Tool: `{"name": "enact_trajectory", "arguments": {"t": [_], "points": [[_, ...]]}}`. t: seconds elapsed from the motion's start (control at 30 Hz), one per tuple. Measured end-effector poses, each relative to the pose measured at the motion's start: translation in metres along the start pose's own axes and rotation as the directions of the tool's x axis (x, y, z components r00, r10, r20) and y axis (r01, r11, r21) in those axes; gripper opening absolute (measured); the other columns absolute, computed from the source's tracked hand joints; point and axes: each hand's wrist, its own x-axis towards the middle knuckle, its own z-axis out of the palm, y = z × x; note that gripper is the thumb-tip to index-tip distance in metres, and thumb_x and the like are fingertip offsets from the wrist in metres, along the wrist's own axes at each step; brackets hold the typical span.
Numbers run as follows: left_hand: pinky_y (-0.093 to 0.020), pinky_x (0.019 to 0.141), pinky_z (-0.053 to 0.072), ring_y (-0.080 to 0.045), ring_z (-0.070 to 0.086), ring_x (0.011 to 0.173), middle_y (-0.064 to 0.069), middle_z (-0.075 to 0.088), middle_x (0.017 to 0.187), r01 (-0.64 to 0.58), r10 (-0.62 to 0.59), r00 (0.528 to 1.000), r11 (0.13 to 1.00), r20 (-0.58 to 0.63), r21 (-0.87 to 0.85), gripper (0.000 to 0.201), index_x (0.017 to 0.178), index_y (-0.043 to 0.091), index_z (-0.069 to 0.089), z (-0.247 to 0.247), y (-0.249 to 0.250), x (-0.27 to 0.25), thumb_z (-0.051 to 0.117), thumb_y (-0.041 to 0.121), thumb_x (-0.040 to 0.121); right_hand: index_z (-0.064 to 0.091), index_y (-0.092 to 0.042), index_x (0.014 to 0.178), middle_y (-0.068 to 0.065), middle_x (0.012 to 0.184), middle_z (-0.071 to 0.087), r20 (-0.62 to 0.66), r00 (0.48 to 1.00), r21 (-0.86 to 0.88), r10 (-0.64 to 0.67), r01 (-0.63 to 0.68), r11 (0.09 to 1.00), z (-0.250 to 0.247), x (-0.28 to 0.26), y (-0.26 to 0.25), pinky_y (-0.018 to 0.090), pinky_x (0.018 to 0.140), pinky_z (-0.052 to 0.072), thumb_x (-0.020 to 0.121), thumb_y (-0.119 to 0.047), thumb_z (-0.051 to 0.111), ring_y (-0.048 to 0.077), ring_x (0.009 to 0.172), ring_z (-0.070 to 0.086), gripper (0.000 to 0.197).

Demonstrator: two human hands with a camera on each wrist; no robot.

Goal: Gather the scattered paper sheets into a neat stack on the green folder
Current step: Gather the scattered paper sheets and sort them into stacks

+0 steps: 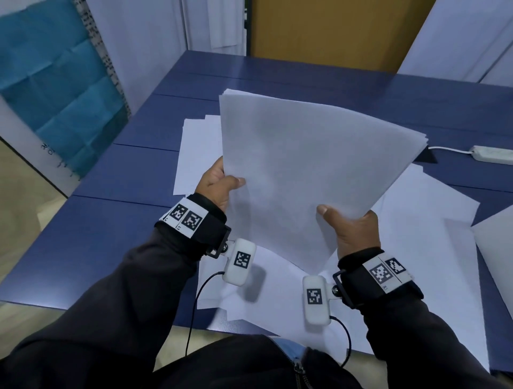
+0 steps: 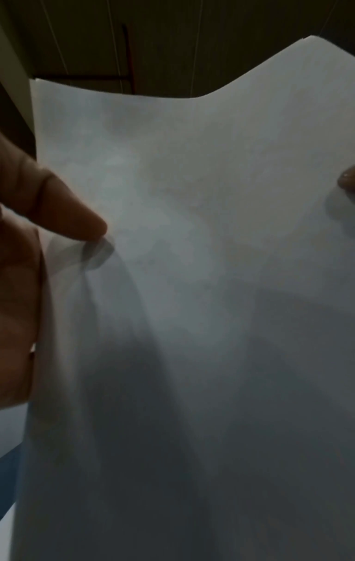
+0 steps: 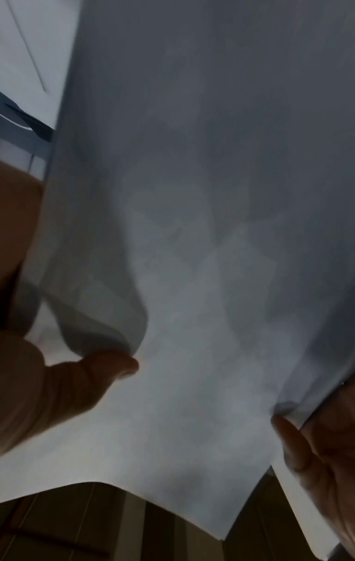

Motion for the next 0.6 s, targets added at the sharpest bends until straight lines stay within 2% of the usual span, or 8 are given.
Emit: {"name": "enact_trajectory", "arguments": {"t": [0.13,0.17,0.27,0.33,0.4,0.47,0.53,0.6], "points": [[-0.020,0.069,0.055,-0.009,0.067,0.069,0.009,0.071,0.068,0.030,-0.030,0.999,0.999,-0.020,-0.019,0.039,0.097,0.014,0.058,-0.003,0.004,0.000,0.046,-0.012,0.071,0.065,-0.017,0.075,-0.017,0.061,0.069,0.031,0.999,-0.034,-0.034,0.035,0.999,-0.002,0.003,-0.002,0.010,0.058,0.048,0.074,0.006,0.072,-0.001,0.060,0.065,0.024],[-0.021,0.069,0.054,-0.011,0.066,0.069,0.006,0.070,0.068,0.055,-0.056,0.998,0.998,-0.033,-0.015,0.038,0.098,0.012,0.058,-0.003,0.002,-0.001,0.048,-0.011,0.070,0.064,-0.016,0.074,-0.017,0.059,0.068,0.037,0.999,-0.051,-0.018,0.020,0.999,-0.002,0.004,0.001,0.010,0.057,0.048,0.075,0.008,0.070,-0.001,0.057,0.064,0.025],[-0.035,0.091,0.045,-0.021,0.057,0.079,-0.002,0.065,0.076,0.097,-0.096,0.992,0.995,-0.086,0.003,0.045,0.103,0.010,0.057,0.002,-0.002,-0.005,0.049,-0.005,0.061,0.063,-0.015,0.072,-0.017,0.055,0.066,0.010,1.000,-0.045,0.022,-0.022,0.999,0.001,0.004,0.005,0.011,0.055,0.047,0.075,0.010,0.066,0.000,0.053,0.062,0.026],[-0.042,0.100,0.041,-0.022,0.057,0.082,0.002,0.067,0.072,0.095,-0.096,0.989,0.995,-0.115,-0.017,0.041,0.102,0.011,0.058,0.003,-0.001,-0.003,0.046,-0.014,0.073,0.064,-0.015,0.076,-0.016,0.058,0.067,-0.019,1.000,-0.018,0.012,-0.012,1.000,0.000,0.007,0.005,0.012,0.058,0.048,0.074,0.009,0.068,0.002,0.057,0.063,0.024],[-0.036,0.094,0.044,-0.019,0.057,0.080,0.006,0.068,0.067,0.101,-0.100,0.986,0.995,-0.136,-0.001,0.047,0.113,0.004,0.057,0.001,-0.002,0.001,0.036,-0.022,0.080,0.064,-0.015,0.078,-0.013,0.063,0.068,-0.025,1.000,-0.020,0.012,-0.013,1.000,0.000,0.010,0.006,0.014,0.064,0.050,0.069,0.002,0.072,0.006,0.062,0.064,0.021],[-0.024,0.079,0.045,-0.015,0.055,0.074,0.008,0.066,0.059,0.144,-0.137,0.979,0.989,-0.151,0.036,0.049,0.125,-0.004,0.050,-0.001,-0.007,0.001,0.034,-0.023,0.082,0.062,-0.016,0.076,-0.007,0.068,0.065,-0.002,0.999,-0.048,0.053,-0.053,0.997,0.002,0.007,0.011,0.020,0.068,0.050,0.063,-0.005,0.072,0.007,0.061,0.063,0.020],[-0.020,0.076,0.042,-0.014,0.052,0.073,0.002,0.062,0.068,0.193,-0.182,0.970,0.980,-0.161,0.049,0.048,0.127,-0.007,0.048,-0.001,-0.013,-0.002,0.035,-0.023,0.083,0.056,-0.016,0.073,-0.003,0.070,0.060,-0.020,0.996,-0.068,0.087,-0.088,0.994,0.004,0.003,0.017,0.021,0.067,0.047,0.067,0.003,0.073,0.008,0.059,0.060,0.026],[-0.022,0.079,0.042,-0.014,0.053,0.075,-0.002,0.058,0.077,0.204,-0.193,0.967,0.977,-0.167,0.054,0.047,0.121,-0.001,0.052,-0.002,-0.016,-0.002,0.035,-0.023,0.083,0.054,-0.017,0.073,-0.003,0.071,0.059,-0.061,0.994,-0.062,0.094,-0.098,0.993,0.004,0.003,0.019,0.017,0.064,0.048,0.073,0.008,0.069,0.010,0.062,0.059,0.029]]}}
